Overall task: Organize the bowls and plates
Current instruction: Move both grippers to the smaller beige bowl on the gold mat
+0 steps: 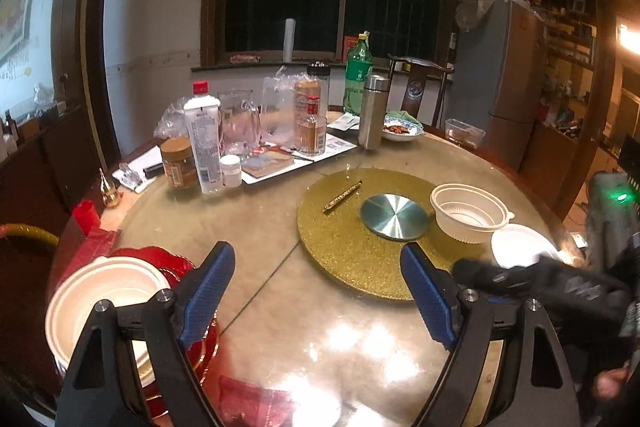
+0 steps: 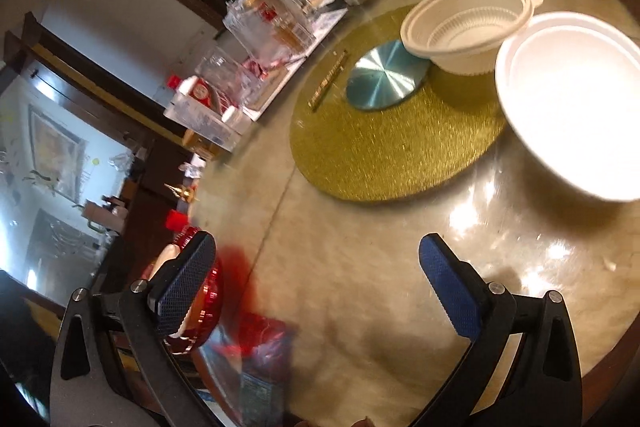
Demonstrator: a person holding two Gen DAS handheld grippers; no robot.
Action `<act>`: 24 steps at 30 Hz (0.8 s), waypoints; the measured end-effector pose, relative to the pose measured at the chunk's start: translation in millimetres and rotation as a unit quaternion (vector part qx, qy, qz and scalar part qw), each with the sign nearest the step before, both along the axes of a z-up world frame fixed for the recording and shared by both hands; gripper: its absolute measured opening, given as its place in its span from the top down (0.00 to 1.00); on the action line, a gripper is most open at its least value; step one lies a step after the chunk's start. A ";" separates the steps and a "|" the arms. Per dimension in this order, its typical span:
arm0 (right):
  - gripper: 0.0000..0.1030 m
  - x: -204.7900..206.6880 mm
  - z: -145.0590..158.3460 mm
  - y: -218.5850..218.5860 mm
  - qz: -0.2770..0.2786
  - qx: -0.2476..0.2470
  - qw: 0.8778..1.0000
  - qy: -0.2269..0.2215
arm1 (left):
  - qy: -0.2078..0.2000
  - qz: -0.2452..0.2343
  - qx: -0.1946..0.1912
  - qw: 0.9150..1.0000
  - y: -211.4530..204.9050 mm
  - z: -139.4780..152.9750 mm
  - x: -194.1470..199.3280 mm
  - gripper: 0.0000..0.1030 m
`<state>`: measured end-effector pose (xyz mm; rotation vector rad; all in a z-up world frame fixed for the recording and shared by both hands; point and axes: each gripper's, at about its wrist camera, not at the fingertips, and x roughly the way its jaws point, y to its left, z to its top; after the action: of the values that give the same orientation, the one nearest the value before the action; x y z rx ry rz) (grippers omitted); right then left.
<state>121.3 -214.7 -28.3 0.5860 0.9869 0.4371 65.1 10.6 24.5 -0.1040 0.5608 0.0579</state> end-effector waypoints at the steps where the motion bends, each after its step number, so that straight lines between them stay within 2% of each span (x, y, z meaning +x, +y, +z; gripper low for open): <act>1: 0.00 1.4 5.2 -4.9 0.002 0.003 1.000 -0.004 | 0.003 -0.001 -0.004 1.000 -0.6 -1.6 3.3 0.17; 4: 0.00 3.5 22.9 -19.9 -0.004 0.008 1.000 -0.017 | 0.017 -0.003 -0.023 1.000 -3.9 -7.4 17.4 0.17; 8: 0.00 9.0 45.4 -51.3 -0.023 0.037 0.999 -0.028 | 0.041 -0.015 -0.059 0.997 -15.3 -14.4 42.1 0.17; 13: 0.00 18.6 61.6 -86.6 -0.060 0.037 0.997 -0.031 | 0.055 -0.029 -0.087 0.994 -39.2 -19.3 71.1 0.17; 19: 0.00 49.2 67.2 -116.8 -0.074 0.023 0.997 -0.015 | 0.085 -0.050 -0.089 0.991 -77.7 -34.4 113.1 0.17; 24: 0.00 77.7 54.5 -141.5 -0.096 0.010 0.995 0.018 | 0.109 -0.054 -0.108 0.987 -94.9 -47.4 143.2 0.17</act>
<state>199.0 -356.3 26.2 0.7015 0.9503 0.2664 208.3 -84.3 -22.9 -0.2800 0.7889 -0.0989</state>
